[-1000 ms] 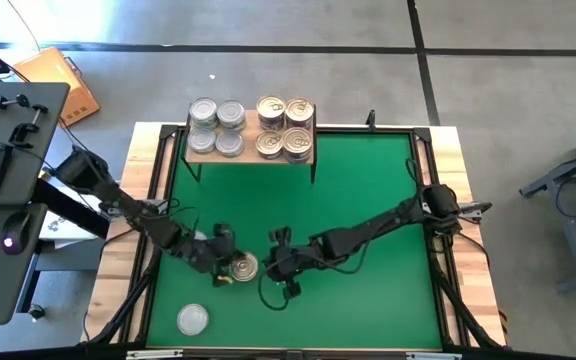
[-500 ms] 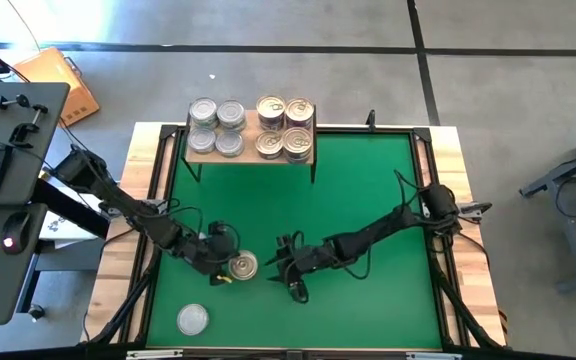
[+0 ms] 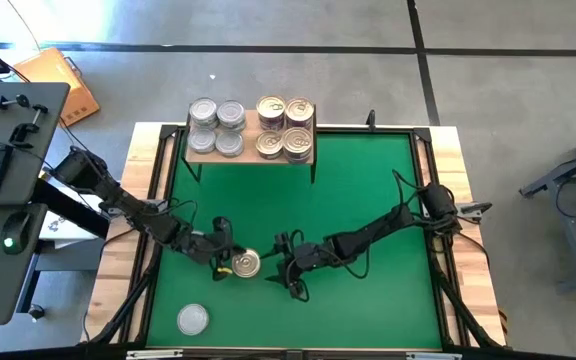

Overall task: Stack canned seafood by type on shelf
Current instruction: Stack the blue-pink tuna can on the other green tuna can on the shelf

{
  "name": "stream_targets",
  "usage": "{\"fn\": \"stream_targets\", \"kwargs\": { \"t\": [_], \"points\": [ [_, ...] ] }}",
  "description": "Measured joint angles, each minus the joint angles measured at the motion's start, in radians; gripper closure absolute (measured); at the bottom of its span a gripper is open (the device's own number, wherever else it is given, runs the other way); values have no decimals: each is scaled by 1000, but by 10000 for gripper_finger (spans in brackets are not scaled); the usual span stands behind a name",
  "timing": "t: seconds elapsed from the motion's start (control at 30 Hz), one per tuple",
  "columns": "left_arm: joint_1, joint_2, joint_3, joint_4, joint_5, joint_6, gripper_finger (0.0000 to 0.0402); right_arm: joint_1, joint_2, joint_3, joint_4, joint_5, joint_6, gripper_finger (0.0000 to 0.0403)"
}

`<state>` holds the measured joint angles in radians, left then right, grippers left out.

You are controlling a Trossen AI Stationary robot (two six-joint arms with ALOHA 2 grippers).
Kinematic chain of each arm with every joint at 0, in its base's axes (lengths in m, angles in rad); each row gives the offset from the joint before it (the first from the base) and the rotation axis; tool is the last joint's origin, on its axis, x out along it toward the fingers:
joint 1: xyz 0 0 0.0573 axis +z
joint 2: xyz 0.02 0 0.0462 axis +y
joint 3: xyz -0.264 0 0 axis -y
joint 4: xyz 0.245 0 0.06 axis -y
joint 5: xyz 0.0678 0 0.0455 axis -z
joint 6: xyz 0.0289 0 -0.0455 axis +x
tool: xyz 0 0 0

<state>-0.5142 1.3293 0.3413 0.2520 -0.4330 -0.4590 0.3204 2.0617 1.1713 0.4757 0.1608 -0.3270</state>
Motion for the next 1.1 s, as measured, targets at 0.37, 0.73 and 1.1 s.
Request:
{"fn": "stream_targets", "kwargs": {
  "t": [0.37,0.73,1.1],
  "points": [
    [27,2,-18,25,-6,16,402,-13,114,111,-5,26,-60,115],
    [32,4,-18,48,1,51,402,-22,118,210,-213,22,156,115],
    [29,4,-15,59,-5,53,402,-74,91,160,-285,0,419,115]
  ]
}}
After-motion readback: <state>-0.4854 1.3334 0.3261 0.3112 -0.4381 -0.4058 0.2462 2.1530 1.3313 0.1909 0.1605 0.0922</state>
